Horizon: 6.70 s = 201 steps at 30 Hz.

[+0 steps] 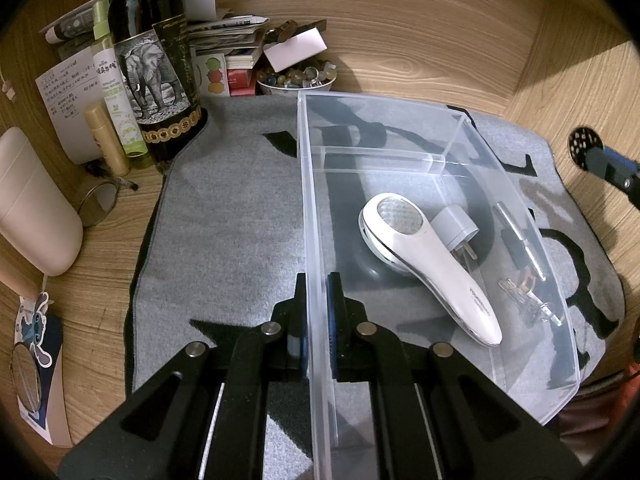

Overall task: Organize rigid objects
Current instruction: 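Carry the dark object into the box and release it, then move the right gripper to the metal pen-like tool and grasp it, then carry the metal pen into the box and open the right gripper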

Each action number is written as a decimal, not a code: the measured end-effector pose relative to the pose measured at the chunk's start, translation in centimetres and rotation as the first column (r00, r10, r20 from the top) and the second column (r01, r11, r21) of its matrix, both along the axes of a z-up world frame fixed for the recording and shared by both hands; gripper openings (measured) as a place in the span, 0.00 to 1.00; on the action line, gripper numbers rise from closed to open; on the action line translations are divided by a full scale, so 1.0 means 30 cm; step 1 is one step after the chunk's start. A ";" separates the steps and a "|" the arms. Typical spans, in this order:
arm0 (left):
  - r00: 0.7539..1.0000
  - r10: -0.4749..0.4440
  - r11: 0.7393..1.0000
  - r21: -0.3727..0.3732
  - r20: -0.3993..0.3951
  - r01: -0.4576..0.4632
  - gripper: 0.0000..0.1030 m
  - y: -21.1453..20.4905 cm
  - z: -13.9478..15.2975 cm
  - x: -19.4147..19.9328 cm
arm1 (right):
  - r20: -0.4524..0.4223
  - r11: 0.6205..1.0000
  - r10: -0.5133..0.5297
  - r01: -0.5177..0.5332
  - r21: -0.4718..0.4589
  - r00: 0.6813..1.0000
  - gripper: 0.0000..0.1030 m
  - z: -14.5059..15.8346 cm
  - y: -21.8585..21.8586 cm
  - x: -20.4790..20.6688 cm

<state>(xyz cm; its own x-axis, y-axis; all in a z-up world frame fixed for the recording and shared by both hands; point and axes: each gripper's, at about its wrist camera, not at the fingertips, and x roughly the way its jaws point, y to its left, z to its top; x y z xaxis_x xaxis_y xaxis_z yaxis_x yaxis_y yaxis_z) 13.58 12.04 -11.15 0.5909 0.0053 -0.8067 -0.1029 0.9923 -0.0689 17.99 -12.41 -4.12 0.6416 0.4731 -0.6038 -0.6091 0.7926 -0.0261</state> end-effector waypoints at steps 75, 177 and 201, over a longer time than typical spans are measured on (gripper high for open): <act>1.000 -0.007 1.000 -0.007 0.002 0.007 0.06 -0.004 0.000 0.009 | -0.003 0.994 -0.007 0.007 -0.107 1.000 0.66 -0.013 -0.007 0.014; 1.000 -0.004 1.000 -0.010 0.013 0.004 0.06 -0.016 0.001 0.010 | -0.167 0.909 0.298 -0.333 -0.252 0.940 0.14 -0.212 0.411 -0.069; 1.000 -0.006 1.000 -0.010 0.014 0.006 0.06 -0.013 0.001 0.007 | -0.192 0.914 0.283 -0.325 -0.242 0.940 0.18 -0.202 0.376 -0.074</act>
